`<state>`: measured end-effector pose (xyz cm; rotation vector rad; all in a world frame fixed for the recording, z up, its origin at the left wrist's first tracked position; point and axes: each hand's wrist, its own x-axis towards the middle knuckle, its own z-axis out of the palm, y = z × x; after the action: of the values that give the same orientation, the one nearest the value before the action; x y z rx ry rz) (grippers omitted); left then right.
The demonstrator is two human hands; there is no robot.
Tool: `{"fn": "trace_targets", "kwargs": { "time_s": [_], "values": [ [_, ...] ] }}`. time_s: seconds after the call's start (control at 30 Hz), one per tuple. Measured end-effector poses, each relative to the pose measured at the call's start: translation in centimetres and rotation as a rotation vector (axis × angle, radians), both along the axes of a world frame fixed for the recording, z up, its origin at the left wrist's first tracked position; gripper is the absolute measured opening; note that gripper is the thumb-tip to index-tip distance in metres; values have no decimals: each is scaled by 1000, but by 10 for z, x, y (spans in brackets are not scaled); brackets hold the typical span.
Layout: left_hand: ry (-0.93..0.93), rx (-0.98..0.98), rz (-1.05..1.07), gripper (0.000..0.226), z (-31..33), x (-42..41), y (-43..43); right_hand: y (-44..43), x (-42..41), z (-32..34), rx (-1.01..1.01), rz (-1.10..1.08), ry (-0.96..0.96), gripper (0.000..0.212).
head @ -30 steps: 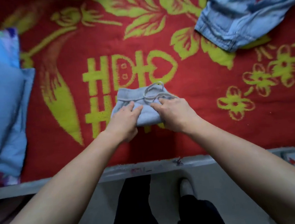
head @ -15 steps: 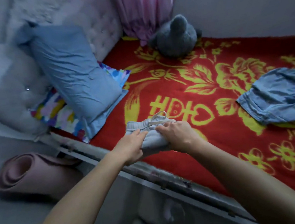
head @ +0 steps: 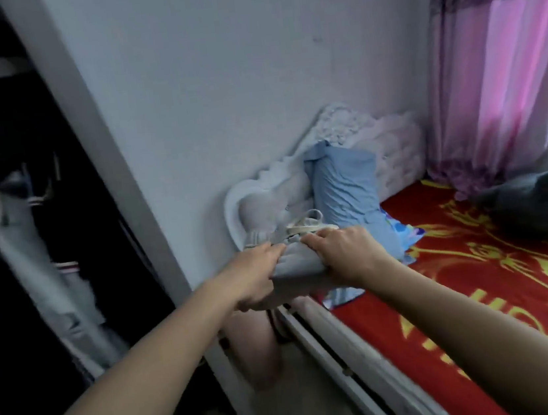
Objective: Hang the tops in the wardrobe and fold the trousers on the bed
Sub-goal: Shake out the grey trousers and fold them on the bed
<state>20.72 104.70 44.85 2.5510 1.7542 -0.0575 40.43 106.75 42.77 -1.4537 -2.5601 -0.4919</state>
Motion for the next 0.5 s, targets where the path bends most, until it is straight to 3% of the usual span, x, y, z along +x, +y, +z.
{"fn": "trace_targets", "kwargs": {
  "time_s": [0.07, 0.2, 0.3, 0.5],
  "values": [
    [19, 79, 62, 68, 33, -68, -32, -15, -69, 31, 83, 79, -1, 47],
    [118, 217, 205, 74, 102, -210, -115, -64, -216, 97, 176, 256, 6, 56],
    [163, 328, 329, 76, 155, -306, -181, -103, -322, 152, 291, 370, 11, 49],
    [227, 501, 579, 74, 237, -438, -293, -177, -475, 250, 514, 574, 58, 40]
  ]
}}
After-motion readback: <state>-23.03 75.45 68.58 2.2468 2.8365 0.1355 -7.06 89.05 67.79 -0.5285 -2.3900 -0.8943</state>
